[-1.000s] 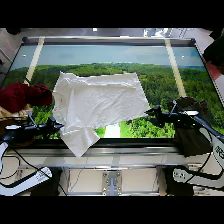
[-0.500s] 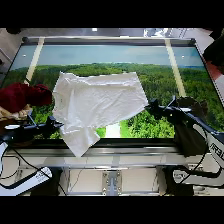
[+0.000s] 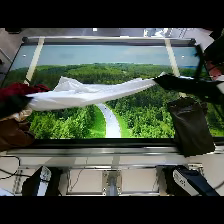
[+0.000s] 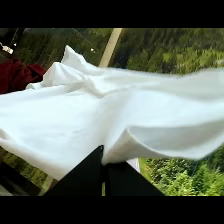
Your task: Fold the shirts.
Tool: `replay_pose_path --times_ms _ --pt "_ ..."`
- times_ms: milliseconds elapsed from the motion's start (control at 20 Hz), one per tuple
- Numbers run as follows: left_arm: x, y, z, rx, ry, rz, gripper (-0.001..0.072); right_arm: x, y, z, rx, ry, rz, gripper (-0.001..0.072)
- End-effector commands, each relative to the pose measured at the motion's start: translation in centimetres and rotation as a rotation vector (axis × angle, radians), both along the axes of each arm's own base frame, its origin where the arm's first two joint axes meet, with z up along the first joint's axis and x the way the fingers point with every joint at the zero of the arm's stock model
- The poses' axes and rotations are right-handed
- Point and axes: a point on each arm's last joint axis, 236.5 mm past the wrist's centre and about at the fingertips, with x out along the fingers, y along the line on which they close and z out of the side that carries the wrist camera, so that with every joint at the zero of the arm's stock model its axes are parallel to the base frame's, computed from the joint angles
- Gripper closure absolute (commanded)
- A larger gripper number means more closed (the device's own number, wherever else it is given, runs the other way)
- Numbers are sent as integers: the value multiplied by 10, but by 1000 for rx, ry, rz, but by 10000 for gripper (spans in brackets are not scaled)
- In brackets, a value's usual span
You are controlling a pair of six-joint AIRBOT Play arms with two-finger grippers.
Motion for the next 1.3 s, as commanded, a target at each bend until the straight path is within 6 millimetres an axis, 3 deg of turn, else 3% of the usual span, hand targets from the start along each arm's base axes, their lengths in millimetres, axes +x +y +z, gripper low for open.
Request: replay_pose_path --times_ms 0,150,250,350,400,500,600,650,750,900,1050,1150,1250 --pt "-36 -25 131 273 -255 3 699 -74 -16 99 -186 -247 -64 704" --pt "-53 -46 209 399 -366 -22 698 -119 -24 183 -231 -467 -147 705" --pt "-61 -55 247 461 -424 -25 699 -133 -31 221 -274 -569 -190 706" --pt "-62 -56 274 508 -475 -21 698 -134 -46 244 -334 -622 -250 706" --pt "-59 -54 281 493 -477 -11 698 -129 -56 249 -368 -628 -286 707" --pt "-45 -39 276 440 -443 -1 698 -107 -77 243 -408 -577 -352 706" --pt "-20 -19 259 320 -370 -1 699 -67 -89 207 -447 -441 -349 706" --pt "-5 -16 247 270 -334 -38 699 -44 -91 179 -454 -341 -319 707" --pt "31 -31 210 196 -232 -179 699 5 -86 108 -431 -122 -228 706" --pt "96 -42 96 327 82 -281 697 62 -79 -5 -377 164 -132 705" --pt "146 -26 -28 480 410 -270 697 102 -81 -111 -338 369 -113 704" --pt "182 -17 -100 519 508 -267 697 130 -81 -160 -294 426 -128 705" --pt "221 -13 -155 489 509 -227 696 164 -80 -187 -233 401 -184 705"
